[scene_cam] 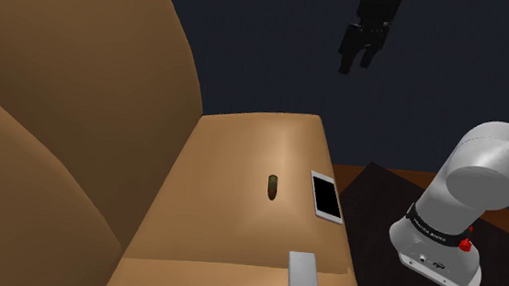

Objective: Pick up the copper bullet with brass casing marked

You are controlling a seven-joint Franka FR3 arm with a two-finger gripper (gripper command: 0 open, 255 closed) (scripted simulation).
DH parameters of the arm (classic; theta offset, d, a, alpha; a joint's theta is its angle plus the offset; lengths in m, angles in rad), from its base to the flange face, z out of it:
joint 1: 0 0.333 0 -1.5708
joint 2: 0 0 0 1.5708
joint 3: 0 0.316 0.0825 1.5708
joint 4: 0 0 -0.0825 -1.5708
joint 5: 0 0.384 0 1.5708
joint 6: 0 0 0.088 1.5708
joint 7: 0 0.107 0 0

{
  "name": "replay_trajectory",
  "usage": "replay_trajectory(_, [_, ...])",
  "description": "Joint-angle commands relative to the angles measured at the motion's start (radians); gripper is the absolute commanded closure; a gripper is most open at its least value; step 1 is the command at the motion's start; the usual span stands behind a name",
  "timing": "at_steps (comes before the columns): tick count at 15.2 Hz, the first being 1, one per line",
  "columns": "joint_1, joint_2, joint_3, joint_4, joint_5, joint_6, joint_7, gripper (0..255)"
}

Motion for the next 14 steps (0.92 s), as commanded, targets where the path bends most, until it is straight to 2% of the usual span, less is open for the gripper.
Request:
replay_trajectory(1, [0.000, 0.000, 0.000, 0.000, 0.000, 0.000, 0.000, 0])
replay_trajectory(8, [-0.021, 0.006, 0.160, -0.179, 0.084, 0.188, 0.255, 0])
replay_trajectory(14, [-0.041, 0.096, 0.315, -0.269, 0.156, 0.370, 0.476, 0])
